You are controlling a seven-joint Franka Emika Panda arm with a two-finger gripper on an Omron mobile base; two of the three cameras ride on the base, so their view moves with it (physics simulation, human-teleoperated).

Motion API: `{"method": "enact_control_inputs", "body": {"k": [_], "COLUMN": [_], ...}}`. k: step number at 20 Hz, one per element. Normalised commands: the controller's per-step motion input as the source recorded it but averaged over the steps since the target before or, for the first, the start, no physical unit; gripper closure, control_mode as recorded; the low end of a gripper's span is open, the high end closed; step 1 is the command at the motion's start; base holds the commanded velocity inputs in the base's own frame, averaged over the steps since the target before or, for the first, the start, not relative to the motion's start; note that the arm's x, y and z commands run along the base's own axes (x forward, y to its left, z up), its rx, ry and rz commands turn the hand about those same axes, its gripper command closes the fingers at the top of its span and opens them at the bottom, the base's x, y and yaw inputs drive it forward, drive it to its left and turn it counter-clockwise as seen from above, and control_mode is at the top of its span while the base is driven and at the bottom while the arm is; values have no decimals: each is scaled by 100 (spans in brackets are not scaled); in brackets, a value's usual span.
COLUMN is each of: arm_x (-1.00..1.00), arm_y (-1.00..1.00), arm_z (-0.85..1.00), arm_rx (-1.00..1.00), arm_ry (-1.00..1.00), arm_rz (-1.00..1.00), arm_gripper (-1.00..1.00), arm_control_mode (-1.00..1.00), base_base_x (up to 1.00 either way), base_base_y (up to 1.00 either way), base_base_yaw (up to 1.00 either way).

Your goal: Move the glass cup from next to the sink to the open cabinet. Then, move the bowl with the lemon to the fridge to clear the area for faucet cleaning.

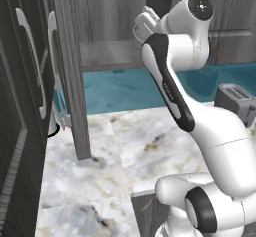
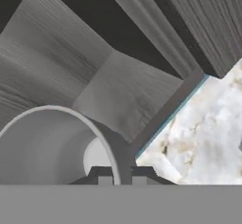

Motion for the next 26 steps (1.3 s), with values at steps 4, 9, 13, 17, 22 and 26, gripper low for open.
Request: {"method": "enact_control_inputs", "body": {"k": [4,9,13,17,22,26], "arm_x": [85,84,60,38,17,0], "arm_y": [0,0,0,0,0,0], "arm_z": [-19,-24,-35,-32,-11,-2], "arm_rx": [-1,-3,-3,-1,0,0], "arm_ry": [1,1,2,2,12,0], "arm_rz": [-5,-4,-4,-2,0,0], "arm_gripper": [100,100,100,100,100,100], "arm_control_mode": [-100,-100,-100,-100,-100,-100], "base_base_x": [0,0,0,0,0,0], "base_base_y": [0,0,0,0,0,0], "base_base_yaw": [0,0,0,0,0,0]}}
